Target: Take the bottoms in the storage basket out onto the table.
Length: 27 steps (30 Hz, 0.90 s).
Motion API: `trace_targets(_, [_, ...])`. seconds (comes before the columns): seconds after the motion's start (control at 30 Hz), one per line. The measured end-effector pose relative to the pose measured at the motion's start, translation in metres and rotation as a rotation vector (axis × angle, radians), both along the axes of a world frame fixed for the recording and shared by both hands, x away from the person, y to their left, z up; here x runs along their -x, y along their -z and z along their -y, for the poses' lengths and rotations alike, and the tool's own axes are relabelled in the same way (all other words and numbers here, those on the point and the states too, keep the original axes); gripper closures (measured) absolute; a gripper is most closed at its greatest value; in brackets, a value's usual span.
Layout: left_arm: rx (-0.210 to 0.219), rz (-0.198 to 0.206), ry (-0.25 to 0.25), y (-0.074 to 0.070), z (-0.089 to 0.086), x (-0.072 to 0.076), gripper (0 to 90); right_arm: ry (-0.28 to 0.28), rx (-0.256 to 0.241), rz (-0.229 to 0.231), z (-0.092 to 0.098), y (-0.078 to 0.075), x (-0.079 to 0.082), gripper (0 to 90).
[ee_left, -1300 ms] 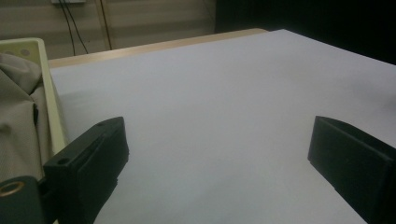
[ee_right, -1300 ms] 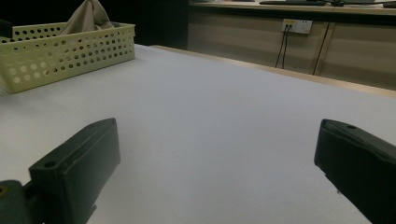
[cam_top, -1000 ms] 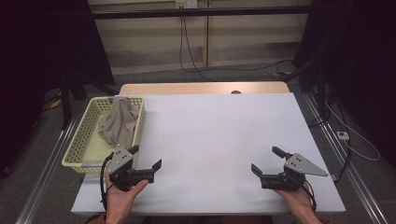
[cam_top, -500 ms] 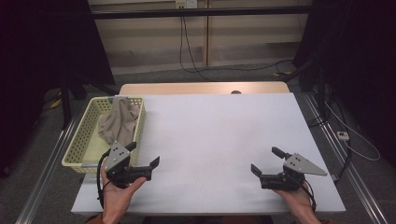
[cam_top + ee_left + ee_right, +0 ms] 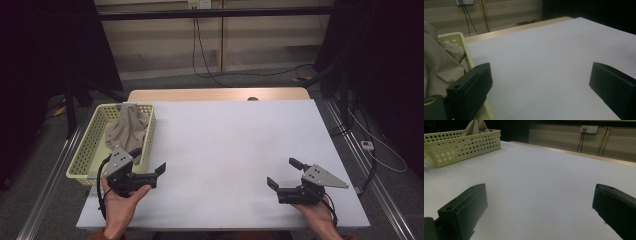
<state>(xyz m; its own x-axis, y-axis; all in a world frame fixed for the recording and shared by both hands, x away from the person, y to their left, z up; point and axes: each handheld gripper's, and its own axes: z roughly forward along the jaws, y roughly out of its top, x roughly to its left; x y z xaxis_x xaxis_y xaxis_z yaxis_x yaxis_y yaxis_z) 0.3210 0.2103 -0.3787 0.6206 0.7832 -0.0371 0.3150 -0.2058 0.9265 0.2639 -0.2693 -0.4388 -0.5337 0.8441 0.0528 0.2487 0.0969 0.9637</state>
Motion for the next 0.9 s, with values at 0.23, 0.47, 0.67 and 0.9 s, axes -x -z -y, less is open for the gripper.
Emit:
trace_targets(0.23, [-0.010, 0.028, -0.017, -0.011, -0.006, -0.005, 4.3, -0.006, 0.001, -0.004, 0.000, 0.000, 0.001, 0.0])
trace_targets(0.47, [0.000, 0.056, -0.035, -0.022, -0.012, -0.008, 4.2, -0.005, -0.003, -0.005, 0.000, 0.000, 0.000, 0.0])
trace_targets(0.67, [0.014, 0.053, -0.051, -0.026, -0.015, -0.016, 4.3, -0.003, -0.004, -0.006, 0.001, 0.000, 0.001, 0.0])
trace_targets(0.9, [0.003, 0.041, -0.059, -0.029, -0.016, -0.025, 4.3, -0.006, -0.008, -0.007, 0.001, 0.000, 0.001, 0.0])
